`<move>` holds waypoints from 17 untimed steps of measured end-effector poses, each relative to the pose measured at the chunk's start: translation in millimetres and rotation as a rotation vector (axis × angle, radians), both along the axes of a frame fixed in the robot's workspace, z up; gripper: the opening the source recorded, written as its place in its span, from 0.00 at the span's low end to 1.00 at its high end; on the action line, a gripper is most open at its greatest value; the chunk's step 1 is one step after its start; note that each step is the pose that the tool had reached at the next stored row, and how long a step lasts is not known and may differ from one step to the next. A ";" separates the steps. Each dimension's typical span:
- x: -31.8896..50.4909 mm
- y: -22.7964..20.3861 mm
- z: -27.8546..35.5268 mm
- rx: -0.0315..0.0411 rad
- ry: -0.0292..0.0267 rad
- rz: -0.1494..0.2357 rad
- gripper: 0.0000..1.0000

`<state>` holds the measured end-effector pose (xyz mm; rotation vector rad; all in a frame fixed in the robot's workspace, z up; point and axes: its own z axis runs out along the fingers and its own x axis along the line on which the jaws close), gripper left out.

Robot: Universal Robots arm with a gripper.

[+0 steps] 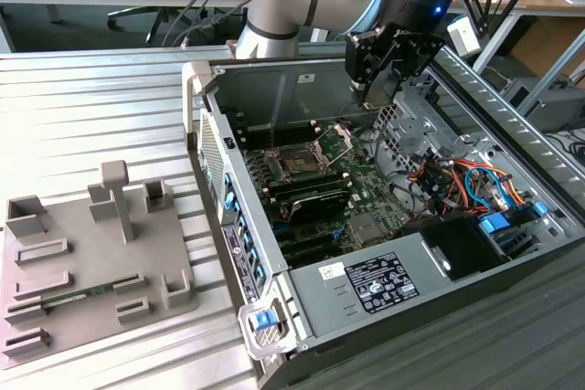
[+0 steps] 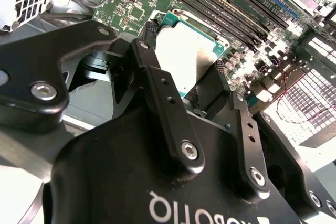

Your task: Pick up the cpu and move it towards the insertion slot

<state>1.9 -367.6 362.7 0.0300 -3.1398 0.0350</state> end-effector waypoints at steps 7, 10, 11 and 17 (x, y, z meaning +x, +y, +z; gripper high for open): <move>0.0 0.0 -2.0 -0.0001 0.0000 0.000 0.55; 0.0 0.0 -3.1 -0.0001 0.0000 0.000 0.55; 0.0 0.0 -3.3 -0.0002 0.0000 0.000 0.55; 0.0 0.2 -5.3 -0.0002 0.0000 0.000 0.55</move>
